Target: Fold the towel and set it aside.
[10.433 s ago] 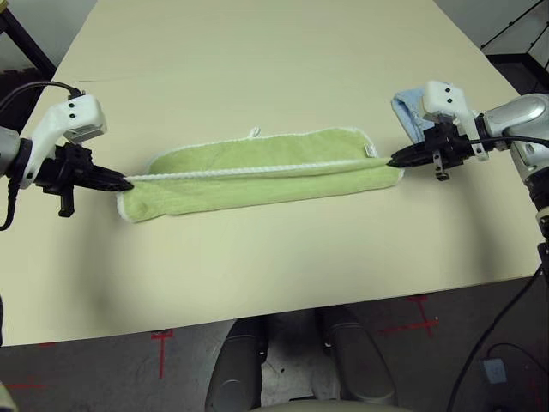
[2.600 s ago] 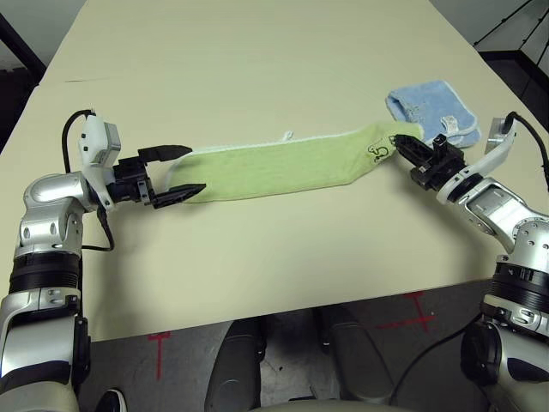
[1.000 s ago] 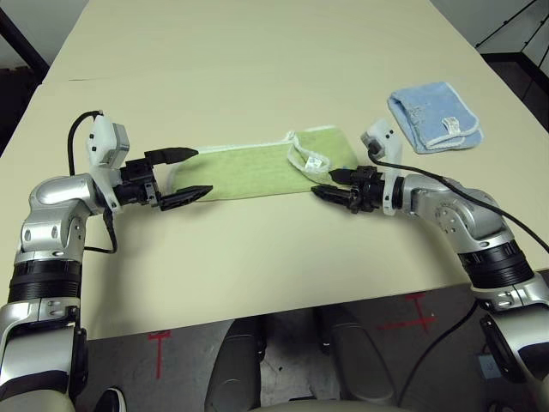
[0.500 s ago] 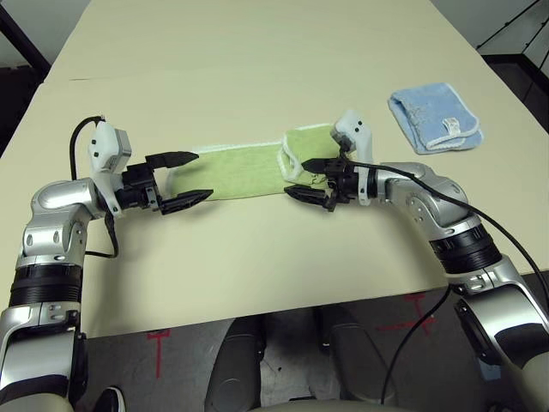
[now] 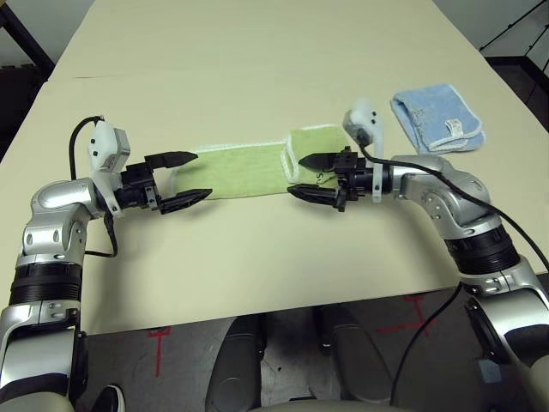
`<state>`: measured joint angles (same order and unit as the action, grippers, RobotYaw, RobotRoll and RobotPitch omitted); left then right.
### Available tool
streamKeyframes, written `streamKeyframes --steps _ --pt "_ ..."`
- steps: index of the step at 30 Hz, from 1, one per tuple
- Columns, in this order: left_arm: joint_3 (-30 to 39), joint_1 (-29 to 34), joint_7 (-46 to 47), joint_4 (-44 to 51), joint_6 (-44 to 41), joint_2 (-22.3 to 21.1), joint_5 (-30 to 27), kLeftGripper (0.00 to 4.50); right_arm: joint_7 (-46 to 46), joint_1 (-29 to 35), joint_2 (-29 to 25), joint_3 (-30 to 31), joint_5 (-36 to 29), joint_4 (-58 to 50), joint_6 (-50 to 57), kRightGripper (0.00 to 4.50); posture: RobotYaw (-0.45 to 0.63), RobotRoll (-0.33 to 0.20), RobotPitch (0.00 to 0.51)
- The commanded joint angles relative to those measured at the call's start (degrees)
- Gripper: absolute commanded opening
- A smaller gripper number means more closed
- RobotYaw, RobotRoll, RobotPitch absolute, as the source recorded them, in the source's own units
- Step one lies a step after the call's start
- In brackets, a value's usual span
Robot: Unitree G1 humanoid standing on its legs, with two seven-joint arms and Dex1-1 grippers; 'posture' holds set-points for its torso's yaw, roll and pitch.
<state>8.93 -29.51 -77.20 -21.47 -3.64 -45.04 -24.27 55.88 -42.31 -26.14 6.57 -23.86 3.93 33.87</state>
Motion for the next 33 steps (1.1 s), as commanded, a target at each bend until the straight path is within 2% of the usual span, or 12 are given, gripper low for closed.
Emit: streamKeyframes --steps 1,6,10,11,15,23,33 --pt "-0.57 -0.13 -1.2 -1.28 0.52 -0.1 0.52 4.5 3.04 -0.46 -0.47 -4.54 -1.12 4.49 -7.63 4.48 -0.07 0.0 0.216" --pt "-0.91 -0.95 -1.71 -2.3 0.79 -0.02 0.92 4.5 9.71 -2.54 -1.16 -5.81 0.85 12.93 -19.38 4.48 -0.07 0.0 0.216" --pt "-1.15 -1.29 -1.83 -2.53 0.91 0.02 0.94 4.5 12.89 -5.65 -2.35 -6.46 4.68 26.3 -32.82 4.48 -0.05 0.0 0.217" --pt "-1.13 -1.21 -1.8 -2.44 0.92 0.0 0.88 4.5 14.29 -6.24 -2.99 -6.25 5.68 29.34 -36.51 4.32 -0.05 0.0 0.217" --pt "-0.84 -0.35 -1.76 -1.92 0.95 -0.19 0.67 4.5 19.14 -9.27 -4.92 -6.26 7.06 39.82 -43.09 3.16 -0.04 0.0 0.217" --pt "-0.91 -0.57 -1.74 -2.37 1.14 -0.22 0.84 4.5 21.79 -15.16 -1.76 -5.54 9.53 50.63 -49.37 0.01 -0.04 0.0 0.215" --pt "-1.27 -0.97 -1.62 -2.37 1.11 0.1 0.99 4.5 20.15 -20.23 6.73 -4.29 14.12 57.88 -51.36 0.01 -0.02 0.0 0.212"
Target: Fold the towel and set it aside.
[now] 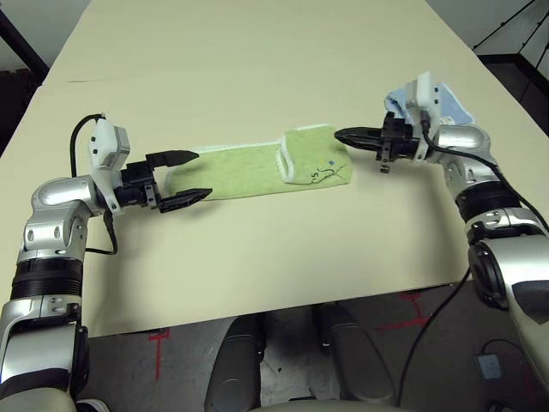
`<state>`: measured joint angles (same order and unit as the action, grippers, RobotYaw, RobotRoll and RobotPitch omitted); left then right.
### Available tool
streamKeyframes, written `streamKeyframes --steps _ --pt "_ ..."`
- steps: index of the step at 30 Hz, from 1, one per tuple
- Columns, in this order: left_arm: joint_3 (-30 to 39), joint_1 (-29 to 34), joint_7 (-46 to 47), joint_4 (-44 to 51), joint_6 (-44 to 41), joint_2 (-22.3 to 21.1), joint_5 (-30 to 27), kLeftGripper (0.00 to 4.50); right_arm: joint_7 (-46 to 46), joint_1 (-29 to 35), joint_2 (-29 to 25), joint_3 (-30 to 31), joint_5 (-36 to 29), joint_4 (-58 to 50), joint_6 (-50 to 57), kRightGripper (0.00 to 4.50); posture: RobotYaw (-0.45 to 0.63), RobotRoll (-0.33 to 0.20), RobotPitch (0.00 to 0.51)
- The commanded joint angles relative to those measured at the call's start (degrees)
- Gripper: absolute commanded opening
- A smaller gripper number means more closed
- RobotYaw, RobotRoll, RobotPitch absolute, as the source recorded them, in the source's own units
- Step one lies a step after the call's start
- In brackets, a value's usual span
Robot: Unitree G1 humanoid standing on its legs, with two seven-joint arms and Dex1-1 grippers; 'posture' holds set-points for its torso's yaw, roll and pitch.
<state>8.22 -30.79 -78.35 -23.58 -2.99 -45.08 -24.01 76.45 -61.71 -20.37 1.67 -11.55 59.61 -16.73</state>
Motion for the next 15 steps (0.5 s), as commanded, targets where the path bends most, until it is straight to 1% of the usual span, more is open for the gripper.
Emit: streamKeyframes --steps 1,4,9,13,15 --pt "-0.5 0.53 -0.43 -0.03 0.39 0.08 0.68 4.5 -1.06 -1.12 1.94 0.69 2.33 3.09 -1.03 0.01 -0.02 0.0 0.212" --pt "-0.32 1.24 -0.22 0.93 0.04 -0.05 0.46 4.5 -2.77 -1.58 4.83 0.82 3.69 5.27 -0.87 0.01 -0.01 0.0 0.212" --pt "-0.26 1.59 0.14 1.89 -0.49 -0.06 0.25 4.5 -6.07 -1.89 7.1 2.85 7.97 7.94 0.17 0.01 -0.01 0.0 0.213" --pt "-0.19 1.85 0.53 2.74 -0.94 0.05 0.06 4.5 -8.15 -1.7 6.92 4.75 11.48 9.26 2.5 0.01 0.0 0.0 0.215" --pt "-0.11 1.95 0.66 3.04 -1.1 0.08 0.0 4.5 -8.24 -1.57 6.25 4.39 11.83 9.38 2.66 0.01 -0.01 0.0 0.215"
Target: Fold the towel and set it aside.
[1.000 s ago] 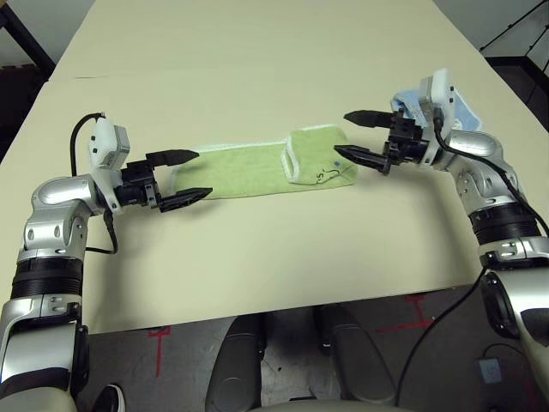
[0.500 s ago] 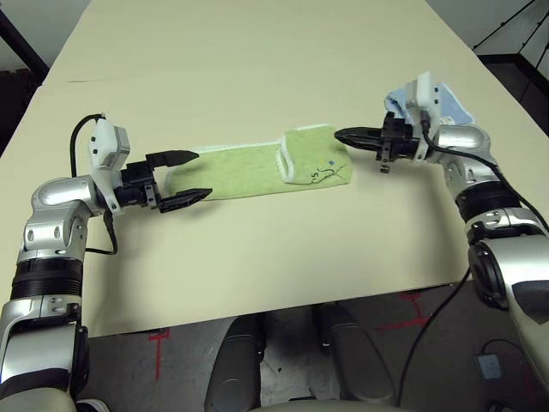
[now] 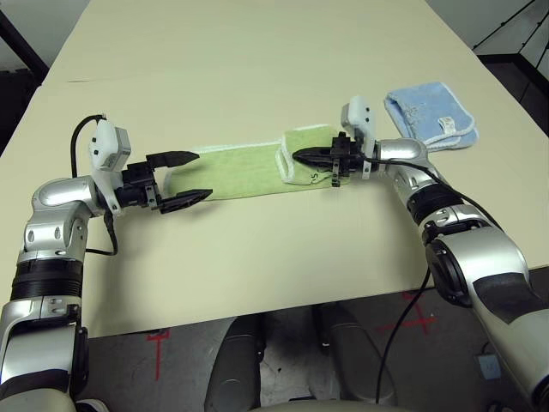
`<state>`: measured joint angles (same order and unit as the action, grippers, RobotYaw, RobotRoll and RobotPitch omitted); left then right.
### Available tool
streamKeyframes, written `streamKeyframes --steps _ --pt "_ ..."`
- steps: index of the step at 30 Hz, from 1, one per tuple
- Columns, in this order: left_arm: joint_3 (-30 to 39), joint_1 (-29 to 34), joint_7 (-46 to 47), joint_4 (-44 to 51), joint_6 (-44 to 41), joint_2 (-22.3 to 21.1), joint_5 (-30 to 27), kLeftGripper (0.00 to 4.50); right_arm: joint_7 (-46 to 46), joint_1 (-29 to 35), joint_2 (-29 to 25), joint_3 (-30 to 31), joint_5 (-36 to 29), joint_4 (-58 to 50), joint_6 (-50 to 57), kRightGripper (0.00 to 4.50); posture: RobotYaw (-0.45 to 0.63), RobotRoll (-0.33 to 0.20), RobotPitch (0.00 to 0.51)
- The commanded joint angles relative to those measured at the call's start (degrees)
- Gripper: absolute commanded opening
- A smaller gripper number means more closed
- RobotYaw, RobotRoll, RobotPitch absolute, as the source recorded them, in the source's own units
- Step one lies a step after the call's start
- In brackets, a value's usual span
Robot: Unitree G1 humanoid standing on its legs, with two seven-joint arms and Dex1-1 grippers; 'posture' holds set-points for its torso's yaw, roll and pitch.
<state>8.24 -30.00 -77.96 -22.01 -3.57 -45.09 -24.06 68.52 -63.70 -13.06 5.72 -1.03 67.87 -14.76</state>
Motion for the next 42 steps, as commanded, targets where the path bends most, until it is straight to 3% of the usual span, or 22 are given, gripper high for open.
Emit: streamKeyframes --steps 1,4,8,12,18,26,35,39,42 --pt "-0.1 1.22 0.33 1.59 -0.6 0.1 0.04 4.5 -0.25 0.44 -1.28 0.05 1.29 1.11 0.82 0.01 -0.01 0.0 0.215" --pt "-0.06 1.36 0.44 1.8 -0.68 0.08 -0.03 4.5 1.08 0.37 -1.98 -1.63 -0.22 0.53 0.85 0.01 -0.01 0.0 0.215" --pt "-0.33 0.76 0.55 1.28 -0.5 0.43 0.09 4.5 3.49 -1.04 -0.68 -7.84 -6.94 -1.51 2.13 0.01 -0.02 0.0 0.215" --pt "-0.67 0.11 0.61 0.92 -0.44 0.79 0.23 4.5 -0.1 -3.42 0.03 -11.17 -9.18 -1.13 4.27 0.01 -0.03 0.0 0.215" --pt "-1.03 -0.59 0.99 1.04 -0.77 1.56 0.5 4.5 -19.66 -5.08 2.94 -8.35 -2.38 3.11 5.64 0.01 -0.03 0.0 0.216" --pt "-0.23 0.99 1.35 3.18 -1.93 0.67 0.0 4.5 -25.09 -3.17 3.5 -6.81 1.34 4.92 8.56 0.01 -0.01 0.0 0.22" --pt "-0.46 0.79 2.52 3.78 -2.76 1.1 0.24 4.5 -23.4 -1.09 3.83 -10.24 -1.84 2.77 5.31 0.01 -0.04 0.0 0.218" --pt "-0.35 -0.01 4.27 2.32 -2.22 2.04 0.62 4.5 -17.5 -2.73 2.42 -14.79 -7.57 -0.93 2.45 0.01 -0.05 0.0 0.213" --pt "0.32 -0.82 7.29 0.81 -1.17 2.95 1.29 4.5 -6.47 -2.86 -1.17 -16.65 -12.27 -6.3 4.12 0.01 -0.05 0.0 0.209"
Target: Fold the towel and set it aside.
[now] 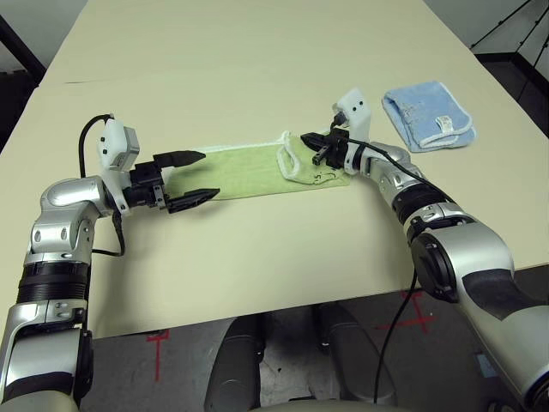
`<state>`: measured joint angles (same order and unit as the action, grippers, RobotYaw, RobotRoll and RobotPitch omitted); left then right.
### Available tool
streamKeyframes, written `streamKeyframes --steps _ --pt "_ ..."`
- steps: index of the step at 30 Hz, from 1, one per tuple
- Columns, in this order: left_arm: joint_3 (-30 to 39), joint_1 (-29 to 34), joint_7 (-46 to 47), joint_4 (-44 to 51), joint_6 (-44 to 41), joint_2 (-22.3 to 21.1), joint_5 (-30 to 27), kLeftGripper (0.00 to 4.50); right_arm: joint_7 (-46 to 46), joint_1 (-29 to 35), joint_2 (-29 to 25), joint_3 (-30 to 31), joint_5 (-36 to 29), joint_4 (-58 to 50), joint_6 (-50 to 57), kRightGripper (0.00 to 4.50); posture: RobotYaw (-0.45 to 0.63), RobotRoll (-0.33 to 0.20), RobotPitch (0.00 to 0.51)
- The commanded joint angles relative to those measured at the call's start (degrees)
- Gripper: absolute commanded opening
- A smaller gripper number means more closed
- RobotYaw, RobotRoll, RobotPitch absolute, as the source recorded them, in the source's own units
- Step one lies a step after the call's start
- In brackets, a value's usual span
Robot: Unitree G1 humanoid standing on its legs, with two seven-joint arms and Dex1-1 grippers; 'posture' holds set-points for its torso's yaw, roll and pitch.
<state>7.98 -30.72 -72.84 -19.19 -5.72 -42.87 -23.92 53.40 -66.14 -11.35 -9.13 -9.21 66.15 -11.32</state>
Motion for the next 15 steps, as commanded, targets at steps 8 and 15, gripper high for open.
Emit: streamKeyframes --steps 8,15 --pt "1.58 -0.33 3.25 -4.37 2.15 0.42 0.92 4.5 32.05 7.53 -13.01 4.31 -5.02 -17.08 0.34 0.01 -0.05 0.0 0.206" --pt "1.91 1.07 0.72 -5.56 3.96 -1.64 0.99 4.5 38.81 10.81 -18.83 8.11 -2.62 -15.99 -1.43 0.01 -0.05 0.0 0.208"
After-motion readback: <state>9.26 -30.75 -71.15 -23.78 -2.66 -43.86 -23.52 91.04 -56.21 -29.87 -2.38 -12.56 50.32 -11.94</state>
